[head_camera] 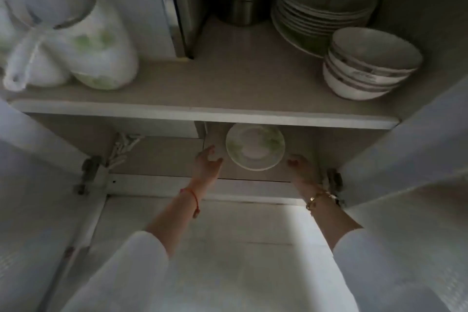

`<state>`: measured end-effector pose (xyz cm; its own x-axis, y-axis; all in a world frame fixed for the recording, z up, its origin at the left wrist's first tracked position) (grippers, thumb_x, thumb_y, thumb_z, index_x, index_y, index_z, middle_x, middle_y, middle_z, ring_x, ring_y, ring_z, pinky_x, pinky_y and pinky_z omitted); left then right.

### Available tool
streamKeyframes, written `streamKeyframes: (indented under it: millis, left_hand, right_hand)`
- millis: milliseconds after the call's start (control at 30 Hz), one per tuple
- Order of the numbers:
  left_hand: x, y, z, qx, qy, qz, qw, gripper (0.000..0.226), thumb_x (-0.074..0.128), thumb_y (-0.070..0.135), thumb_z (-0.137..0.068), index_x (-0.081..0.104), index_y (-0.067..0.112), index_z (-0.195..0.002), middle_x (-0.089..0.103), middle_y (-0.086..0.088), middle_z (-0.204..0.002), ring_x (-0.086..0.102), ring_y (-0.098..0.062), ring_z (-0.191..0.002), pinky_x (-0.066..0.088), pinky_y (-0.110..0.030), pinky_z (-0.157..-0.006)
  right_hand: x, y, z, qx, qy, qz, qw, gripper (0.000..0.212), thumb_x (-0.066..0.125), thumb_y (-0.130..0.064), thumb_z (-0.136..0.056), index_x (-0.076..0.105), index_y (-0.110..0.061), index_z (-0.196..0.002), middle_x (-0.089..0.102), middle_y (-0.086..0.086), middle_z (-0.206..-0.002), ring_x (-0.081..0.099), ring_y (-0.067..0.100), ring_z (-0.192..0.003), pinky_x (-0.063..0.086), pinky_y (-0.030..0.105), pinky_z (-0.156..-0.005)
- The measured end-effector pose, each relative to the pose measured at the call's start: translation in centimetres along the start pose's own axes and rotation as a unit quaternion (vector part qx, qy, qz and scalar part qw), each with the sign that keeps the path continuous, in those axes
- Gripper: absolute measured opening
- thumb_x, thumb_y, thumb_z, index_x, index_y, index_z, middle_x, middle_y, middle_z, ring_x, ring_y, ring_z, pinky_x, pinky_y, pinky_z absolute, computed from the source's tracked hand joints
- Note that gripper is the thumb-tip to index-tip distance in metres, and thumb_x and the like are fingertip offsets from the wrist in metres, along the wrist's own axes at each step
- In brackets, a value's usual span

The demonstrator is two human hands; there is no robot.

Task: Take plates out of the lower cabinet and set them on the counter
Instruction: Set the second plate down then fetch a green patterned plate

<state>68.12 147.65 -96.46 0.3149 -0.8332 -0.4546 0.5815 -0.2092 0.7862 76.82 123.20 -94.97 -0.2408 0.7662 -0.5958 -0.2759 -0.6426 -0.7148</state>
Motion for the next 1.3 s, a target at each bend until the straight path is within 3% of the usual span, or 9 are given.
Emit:
streamKeyframes:
  millis: [167,300,400,567,700,867,1067,1200,1300]
  left_hand:
    - [3.3,-2.1,-6.4,0.086,0.003,-0.044,0.995,0.054,0.065,0.021,-0.091,0.05,0.007,-0.141,0.055,-0.014,-0.142,0.058,-0.03,-0.124,0.043,-0.023,-0.093]
    - [4.8,-1.4,-9.4,0.149,0.003,-0.09,0.985,0.027,0.065,0.01,-0.086,0.067,0.002,-0.112,0.07,-0.017,-0.117,0.064,-0.032,-0.111,0.046,-0.024,-0.081]
    - [5.6,-1.2,-11.0,0.173,-0.005,-0.139,0.975,0.03,0.063,0.008,-0.086,0.067,0.002,-0.115,0.071,-0.018,-0.117,0.063,-0.032,-0.112,0.047,-0.031,-0.088]
    - [5.6,-1.4,-11.9,0.171,0.011,-0.118,0.978,0.025,0.065,0.001,-0.08,0.071,-0.002,-0.104,0.074,-0.02,-0.103,0.066,-0.032,-0.102,0.038,-0.023,-0.07]
    - [5.7,-1.2,-11.0,0.175,0.01,-0.096,0.98,0.027,0.067,0.005,-0.077,0.071,-0.002,-0.102,0.075,-0.02,-0.101,0.065,-0.035,-0.101,0.05,-0.035,-0.084]
    - [5.8,-0.7,-9.5,0.174,0.017,-0.051,0.983,0.045,0.059,0.022,-0.06,0.072,-0.003,-0.094,0.075,-0.021,-0.093,0.068,-0.033,-0.094,0.046,-0.029,-0.072]
    - [5.5,-0.9,-8.8,0.124,0.023,0.052,0.991,0.039,0.075,-0.005,-0.074,0.068,-0.005,-0.113,0.073,-0.022,-0.107,0.068,-0.033,-0.106,0.056,-0.045,-0.09]
    - [4.8,-0.8,-7.8,0.119,0.003,0.136,0.984,0.034,0.065,-0.017,-0.077,0.063,-0.013,-0.112,0.069,-0.031,-0.108,0.067,-0.043,-0.105,0.055,-0.061,-0.086]
    - [4.0,-1.2,-6.2,0.115,0.013,0.157,0.981,0.023,0.055,-0.018,-0.082,0.064,-0.006,-0.1,0.068,-0.028,-0.104,0.067,-0.035,-0.094,0.058,-0.053,-0.083]
  right_hand:
    - [2.9,3.0,-5.7,0.019,-0.006,0.038,0.999,0.038,0.043,-0.013,-0.101,0.052,0.002,-0.134,0.051,0.023,-0.139,0.049,0.036,-0.129,0.04,0.034,-0.101]
    - [4.0,2.7,-7.9,-0.061,0.047,0.072,0.994,0.029,0.05,-0.007,-0.097,0.066,0.006,-0.118,0.064,0.027,-0.124,0.058,0.039,-0.118,0.038,0.036,-0.099]
    - [4.6,2.7,-9.3,-0.077,0.071,0.056,0.993,0.025,0.053,-0.005,-0.092,0.071,0.006,-0.105,0.07,0.029,-0.109,0.064,0.038,-0.104,0.042,0.034,-0.084]
    - [5.2,3.4,-10.1,-0.064,0.106,0.003,0.992,0.023,0.055,-0.001,-0.085,0.072,0.006,-0.099,0.072,0.027,-0.099,0.065,0.031,-0.094,0.034,0.025,-0.066]
    - [5.5,3.7,-10.2,-0.055,0.114,-0.024,0.992,0.024,0.059,-0.003,-0.084,0.073,0.004,-0.101,0.072,0.026,-0.1,0.064,0.035,-0.103,0.05,0.034,-0.08]
    - [5.5,3.6,-9.7,-0.058,0.129,0.005,0.99,0.032,0.058,-0.002,-0.081,0.071,0.001,-0.11,0.069,0.028,-0.106,0.063,0.04,-0.106,0.052,0.042,-0.087]
    - [4.9,3.5,-9.5,-0.046,0.141,0.001,0.989,0.035,0.059,-0.004,-0.081,0.068,0.0,-0.114,0.068,0.025,-0.111,0.062,0.039,-0.107,0.049,0.036,-0.087]
    - [4.5,3.6,-9.2,-0.029,0.155,-0.063,0.986,0.023,0.065,-0.009,-0.083,0.068,0.007,-0.098,0.069,0.022,-0.089,0.065,0.03,-0.091,0.042,0.026,-0.064]
    - [4.6,4.0,-7.8,-0.014,0.142,-0.125,0.982,0.026,0.069,-0.015,-0.084,0.067,0.011,-0.089,0.067,0.021,-0.079,0.059,0.021,-0.074,0.034,0.019,-0.048]
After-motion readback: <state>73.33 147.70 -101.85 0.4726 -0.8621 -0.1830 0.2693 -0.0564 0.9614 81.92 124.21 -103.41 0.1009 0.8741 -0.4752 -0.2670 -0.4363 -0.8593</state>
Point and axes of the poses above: each hand's wrist, its own z-axis away from the middle knuckle, its own x-axis out of the palm, y = z × x, the point moved 5 cm from there along -z, towards the middle knuckle
